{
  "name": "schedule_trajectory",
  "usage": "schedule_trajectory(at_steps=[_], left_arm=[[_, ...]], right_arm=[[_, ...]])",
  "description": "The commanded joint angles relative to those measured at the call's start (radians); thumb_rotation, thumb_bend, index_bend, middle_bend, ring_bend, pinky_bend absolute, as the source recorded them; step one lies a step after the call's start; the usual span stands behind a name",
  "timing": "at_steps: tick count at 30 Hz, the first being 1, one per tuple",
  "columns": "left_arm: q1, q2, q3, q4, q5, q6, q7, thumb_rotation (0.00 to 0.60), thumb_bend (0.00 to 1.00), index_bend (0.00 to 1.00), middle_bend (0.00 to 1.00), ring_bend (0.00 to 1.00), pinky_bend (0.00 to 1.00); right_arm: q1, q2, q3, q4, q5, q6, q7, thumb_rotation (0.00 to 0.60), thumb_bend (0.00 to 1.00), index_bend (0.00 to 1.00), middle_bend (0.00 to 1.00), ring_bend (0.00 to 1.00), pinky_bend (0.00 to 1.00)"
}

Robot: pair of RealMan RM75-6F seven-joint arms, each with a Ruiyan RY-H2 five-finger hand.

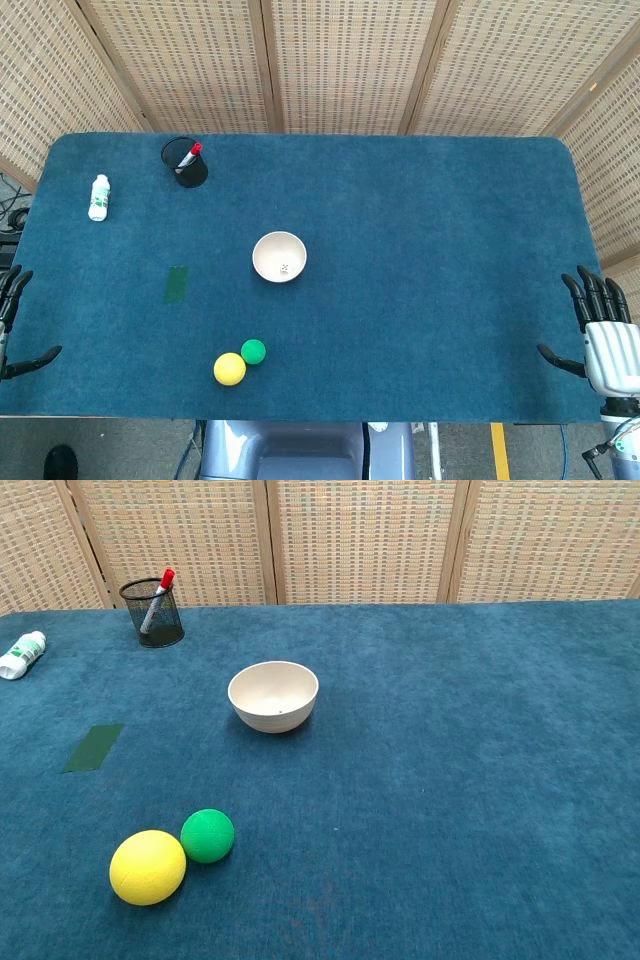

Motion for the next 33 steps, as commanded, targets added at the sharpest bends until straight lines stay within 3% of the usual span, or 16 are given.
schedule_trajectory(at_steps=[1,9,15,17,21,24,27,33], left_arm=[[-0.001,-0.002,0.001,0.002,-0.002,-0.004,0.003,0.6,0.0,0.0,0.0,0.0,0.0],[-0.049,0.009,-0.002,0.007,-0.016,-0.098,-0.019,0.6,0.0,0.0,0.0,0.0,0.0],[-0.203,0.073,-0.052,-0.034,-0.101,-0.358,-0.071,0.6,0.06,0.02,0.0,0.0,0.0],[-0.258,0.085,-0.075,-0.045,-0.145,-0.441,-0.045,0.6,0.12,0.07,0.0,0.0,0.0],[-0.335,0.079,-0.108,-0.044,-0.231,-0.551,0.019,0.6,0.32,0.3,0.0,0.0,0.0],[-0.416,0.02,-0.137,-0.008,-0.364,-0.631,0.156,0.6,0.38,0.34,0.0,0.0,0.0],[-0.475,-0.074,-0.151,0.077,-0.476,-0.703,0.187,0.6,0.44,0.36,0.0,0.0,0.0],[-0.524,-0.184,-0.147,0.203,-0.551,-0.721,0.246,0.6,0.46,0.36,0.0,0.0,0.0]], right_arm=[[0.0,0.002,-0.001,-0.002,0.001,-0.002,0.002,0.6,0.0,0.03,0.0,0.0,0.0],[-0.001,0.008,-0.002,-0.01,0.006,-0.007,0.005,0.6,0.0,0.03,0.0,0.0,0.0],[0.002,0.015,0.006,-0.014,0.021,-0.016,0.014,0.6,0.0,0.03,0.0,0.0,0.0],[0.003,0.017,0.007,-0.013,0.027,-0.022,0.02,0.6,0.0,0.03,0.0,0.0,0.0],[0.004,0.02,0.008,-0.011,0.034,-0.03,0.031,0.6,0.0,0.03,0.0,0.0,0.0],[0.006,0.024,0.01,-0.009,0.04,-0.038,0.048,0.6,0.0,0.03,0.0,0.0,0.0],[0.006,0.035,0.012,-0.013,0.048,-0.046,0.078,0.6,0.0,0.03,0.0,0.0,0.0],[0.009,0.042,0.013,-0.008,0.056,-0.06,0.096,0.6,0.0,0.03,0.0,0.0,0.0]])
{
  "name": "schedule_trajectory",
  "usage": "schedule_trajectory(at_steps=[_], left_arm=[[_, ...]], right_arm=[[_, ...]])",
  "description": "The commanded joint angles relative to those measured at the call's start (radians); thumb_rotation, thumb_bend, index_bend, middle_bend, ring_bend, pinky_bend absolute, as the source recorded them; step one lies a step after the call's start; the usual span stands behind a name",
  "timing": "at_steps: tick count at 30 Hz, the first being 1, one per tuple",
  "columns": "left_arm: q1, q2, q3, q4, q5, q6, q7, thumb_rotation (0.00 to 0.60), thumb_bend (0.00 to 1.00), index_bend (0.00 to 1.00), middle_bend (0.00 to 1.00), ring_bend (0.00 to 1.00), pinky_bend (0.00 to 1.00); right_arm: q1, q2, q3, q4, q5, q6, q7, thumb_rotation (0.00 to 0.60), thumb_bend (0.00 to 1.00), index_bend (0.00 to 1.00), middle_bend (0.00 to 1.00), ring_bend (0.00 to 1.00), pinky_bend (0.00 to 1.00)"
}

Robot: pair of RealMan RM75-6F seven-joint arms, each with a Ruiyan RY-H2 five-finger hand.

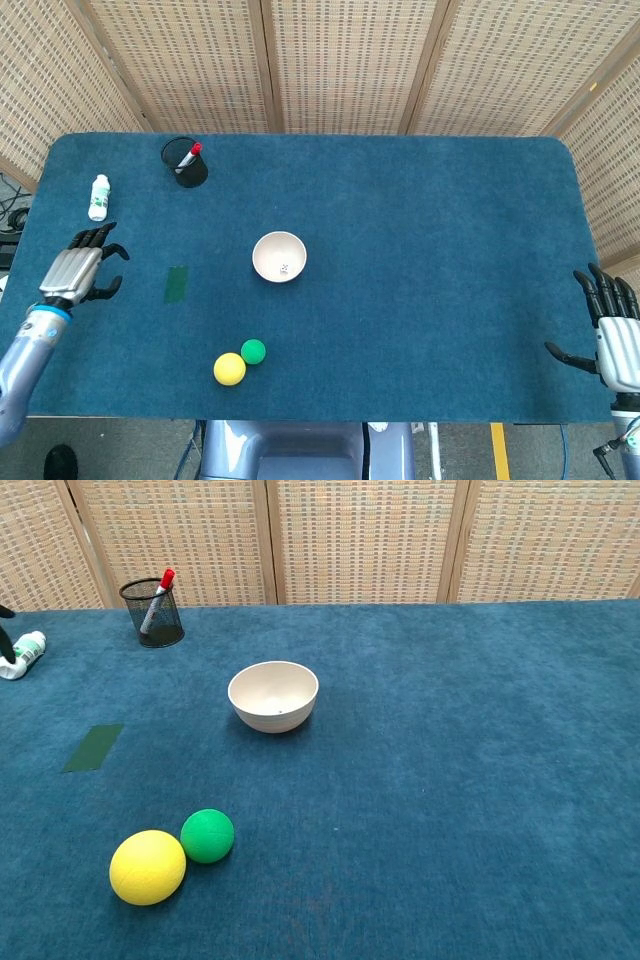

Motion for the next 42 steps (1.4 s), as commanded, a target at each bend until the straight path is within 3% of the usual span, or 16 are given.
schedule_trajectory(at_steps=[1,9,26,42], left_arm=[[-0.062,-0.091,-0.011,0.096,-0.082,-0.048,0.057,0.6,0.46,0.36,0.0,0.0,0.0],[-0.152,-0.202,-0.006,0.211,-0.242,-0.141,0.135,0.6,0.46,0.36,0.0,0.0,0.0],[-0.237,-0.316,0.036,0.293,-0.394,-0.121,0.272,0.6,0.46,0.36,0.0,0.0,0.0],[-0.275,-0.349,0.05,0.311,-0.485,-0.145,0.309,0.6,0.46,0.36,0.0,0.0,0.0]], right_arm=[[0.003,0.0,-0.001,0.004,0.003,-0.009,0.002,0.6,0.0,0.03,0.0,0.0,0.0],[0.013,-0.008,-0.003,0.013,0.015,-0.035,-0.005,0.6,0.0,0.03,0.0,0.0,0.0],[0.016,-0.008,-0.004,0.015,0.019,-0.043,0.0,0.6,0.0,0.03,0.0,0.0,0.0],[0.016,-0.005,-0.003,0.018,0.022,-0.045,0.009,0.6,0.0,0.03,0.0,0.0,0.0]])
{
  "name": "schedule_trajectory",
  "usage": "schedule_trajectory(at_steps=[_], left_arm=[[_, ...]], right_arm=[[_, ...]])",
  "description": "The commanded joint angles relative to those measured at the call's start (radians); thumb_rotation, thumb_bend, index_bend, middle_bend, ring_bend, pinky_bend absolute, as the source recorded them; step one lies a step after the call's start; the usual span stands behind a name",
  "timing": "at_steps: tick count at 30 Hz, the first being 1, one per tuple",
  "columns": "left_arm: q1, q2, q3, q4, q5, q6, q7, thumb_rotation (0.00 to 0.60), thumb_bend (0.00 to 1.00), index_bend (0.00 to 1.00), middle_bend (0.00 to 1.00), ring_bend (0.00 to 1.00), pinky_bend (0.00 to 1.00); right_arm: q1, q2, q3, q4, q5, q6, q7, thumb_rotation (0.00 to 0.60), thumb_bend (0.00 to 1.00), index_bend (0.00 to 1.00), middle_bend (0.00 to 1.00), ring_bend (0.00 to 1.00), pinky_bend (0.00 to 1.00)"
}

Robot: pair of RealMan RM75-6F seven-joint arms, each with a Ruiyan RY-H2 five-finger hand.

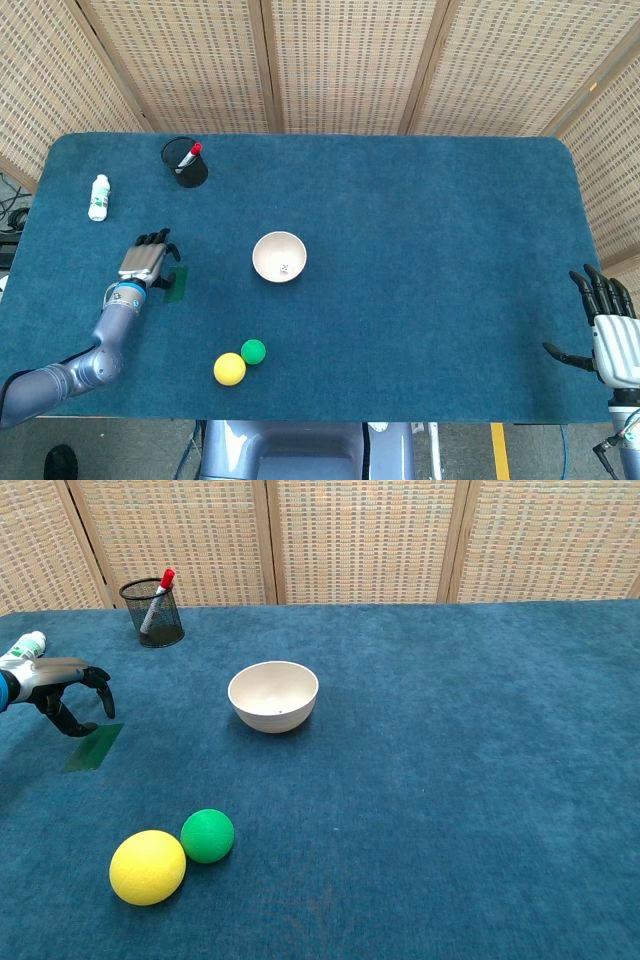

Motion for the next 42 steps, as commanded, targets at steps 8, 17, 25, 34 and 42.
schedule_trajectory(at_steps=[8,17,25,34,42], left_arm=[[-0.011,-0.019,0.009,0.01,-0.019,0.008,0.01,0.6,0.46,0.36,0.0,0.0,0.0],[-0.008,-0.011,0.024,-0.006,-0.01,0.004,0.01,0.6,0.47,0.36,0.0,0.0,0.0],[-0.006,0.023,0.034,-0.061,-0.004,-0.002,0.001,0.6,0.47,0.36,0.0,0.0,0.0],[-0.01,0.052,0.048,-0.113,0.001,0.0,-0.003,0.6,0.47,0.36,0.0,0.0,0.0],[0.002,0.132,0.04,-0.231,0.064,0.016,-0.049,0.6,0.47,0.36,0.0,0.0,0.0]], right_arm=[[0.0,0.001,0.0,0.001,-0.001,0.001,0.005,0.6,0.0,0.03,0.0,0.0,0.0],[0.0,0.003,0.002,0.001,0.001,0.0,0.01,0.6,0.0,0.03,0.0,0.0,0.0],[0.001,0.003,0.001,-0.001,0.0,0.0,0.009,0.6,0.0,0.03,0.0,0.0,0.0],[0.001,0.003,0.001,0.0,0.001,0.0,0.009,0.6,0.0,0.03,0.0,0.0,0.0],[0.0,0.003,0.002,-0.001,0.003,0.001,0.009,0.6,0.0,0.03,0.0,0.0,0.0]])
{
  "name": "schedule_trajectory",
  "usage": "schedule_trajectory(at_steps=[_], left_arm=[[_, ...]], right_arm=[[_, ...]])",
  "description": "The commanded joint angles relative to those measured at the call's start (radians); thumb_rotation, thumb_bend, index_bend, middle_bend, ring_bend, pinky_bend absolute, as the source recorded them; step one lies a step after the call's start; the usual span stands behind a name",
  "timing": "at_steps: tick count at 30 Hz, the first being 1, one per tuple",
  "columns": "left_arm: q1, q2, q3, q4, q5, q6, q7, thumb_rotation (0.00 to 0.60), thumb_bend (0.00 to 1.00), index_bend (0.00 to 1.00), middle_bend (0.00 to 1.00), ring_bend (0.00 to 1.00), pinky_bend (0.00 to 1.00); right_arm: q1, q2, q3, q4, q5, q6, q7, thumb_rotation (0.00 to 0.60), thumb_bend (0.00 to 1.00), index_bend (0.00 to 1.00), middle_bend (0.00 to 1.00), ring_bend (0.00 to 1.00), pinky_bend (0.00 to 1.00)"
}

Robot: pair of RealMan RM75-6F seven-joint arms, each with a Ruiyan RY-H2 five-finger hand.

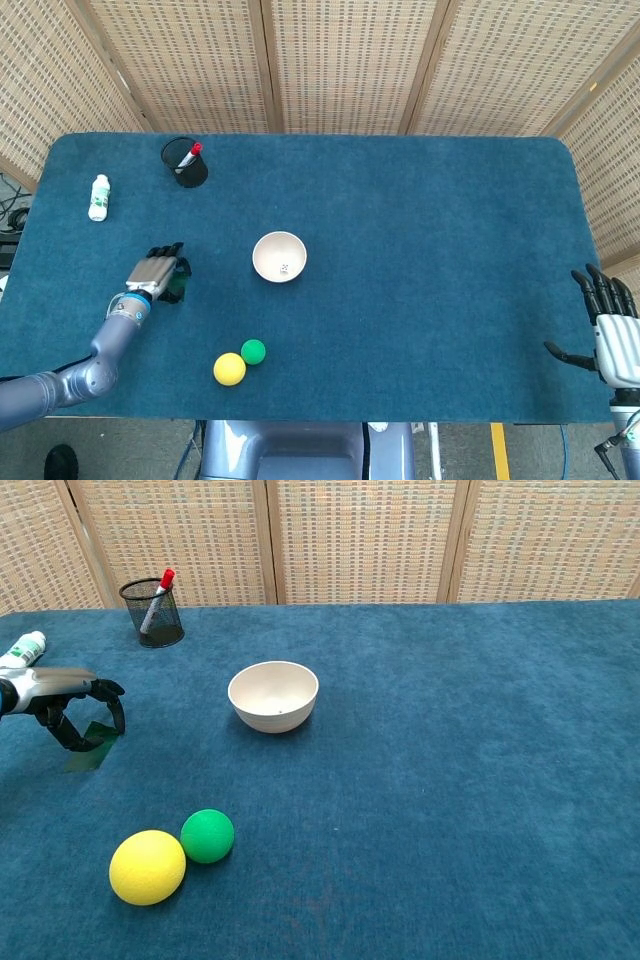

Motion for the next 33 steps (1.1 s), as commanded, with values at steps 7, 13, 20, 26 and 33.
schedule_trajectory(at_steps=[7,13,20,26,33], left_arm=[[0.047,0.009,-0.023,-0.015,0.154,0.13,-0.079,0.6,0.46,0.36,0.0,0.0,0.0],[0.05,-0.064,-0.026,0.084,0.124,0.172,-0.031,0.6,0.44,0.36,0.0,0.0,0.0],[0.043,-0.102,-0.022,0.112,0.063,0.164,0.045,0.6,0.43,0.36,0.0,0.0,0.0],[0.048,-0.119,-0.02,0.111,0.065,0.204,0.085,0.6,0.39,0.36,0.0,0.0,0.0],[0.056,-0.159,-0.025,0.149,0.071,0.213,0.102,0.6,0.32,0.39,0.0,0.0,0.0]], right_arm=[[0.001,-0.001,-0.002,-0.002,-0.002,-0.003,-0.004,0.6,0.0,0.03,0.0,0.0,0.0],[0.002,-0.001,-0.002,-0.001,0.0,-0.005,-0.004,0.6,0.0,0.03,0.0,0.0,0.0],[0.002,0.001,-0.001,0.001,0.003,-0.007,0.003,0.6,0.0,0.03,0.0,0.0,0.0],[0.001,0.002,-0.001,0.001,0.002,-0.006,0.008,0.6,0.0,0.03,0.0,0.0,0.0],[0.003,0.005,0.0,0.0,0.004,-0.01,0.015,0.6,0.0,0.03,0.0,0.0,0.0]])
